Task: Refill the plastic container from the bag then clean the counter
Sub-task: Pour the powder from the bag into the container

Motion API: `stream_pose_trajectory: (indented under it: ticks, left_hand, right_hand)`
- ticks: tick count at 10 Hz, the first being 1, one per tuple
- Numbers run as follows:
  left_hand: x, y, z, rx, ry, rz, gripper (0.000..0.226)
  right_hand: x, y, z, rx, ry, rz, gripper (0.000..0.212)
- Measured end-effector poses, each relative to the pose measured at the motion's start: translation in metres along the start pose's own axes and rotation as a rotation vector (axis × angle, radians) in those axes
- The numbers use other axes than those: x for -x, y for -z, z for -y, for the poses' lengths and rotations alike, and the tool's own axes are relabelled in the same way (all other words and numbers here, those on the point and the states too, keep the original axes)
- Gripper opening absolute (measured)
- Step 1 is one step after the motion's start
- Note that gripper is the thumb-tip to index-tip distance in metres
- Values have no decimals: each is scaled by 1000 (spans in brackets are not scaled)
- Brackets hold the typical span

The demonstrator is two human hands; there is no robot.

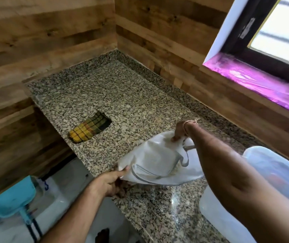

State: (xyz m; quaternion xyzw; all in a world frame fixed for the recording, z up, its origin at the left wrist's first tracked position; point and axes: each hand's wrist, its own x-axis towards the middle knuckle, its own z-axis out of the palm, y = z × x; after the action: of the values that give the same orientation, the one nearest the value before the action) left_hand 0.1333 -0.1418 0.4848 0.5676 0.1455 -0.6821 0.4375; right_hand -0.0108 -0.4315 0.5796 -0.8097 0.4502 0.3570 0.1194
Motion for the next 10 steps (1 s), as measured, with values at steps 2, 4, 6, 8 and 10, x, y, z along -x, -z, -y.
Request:
stream_pose_trajectory:
  ticks: [2,4,6,8,10]
  left_hand:
    - [3,9,-16,-155,-56,-20,50]
    - [40,-25,-66,-282,-189,83,34]
    - [90,-107,-116,-251,-304,243,12]
    - [121,-206,-119,-372,-349,474,10]
    - [119,-279,-58,-436,-452,592,19]
  right_hand:
    - [19,7,-22,-103,-9,-77,46]
    - [73,51,-62,-373,0,-172,33]
    - [150,84,-136,-952,-32,-450,33]
    - [297,68,-170,-1221,-195,-704,22]
    - [324,34,-253,-1082,-492,-664,26]
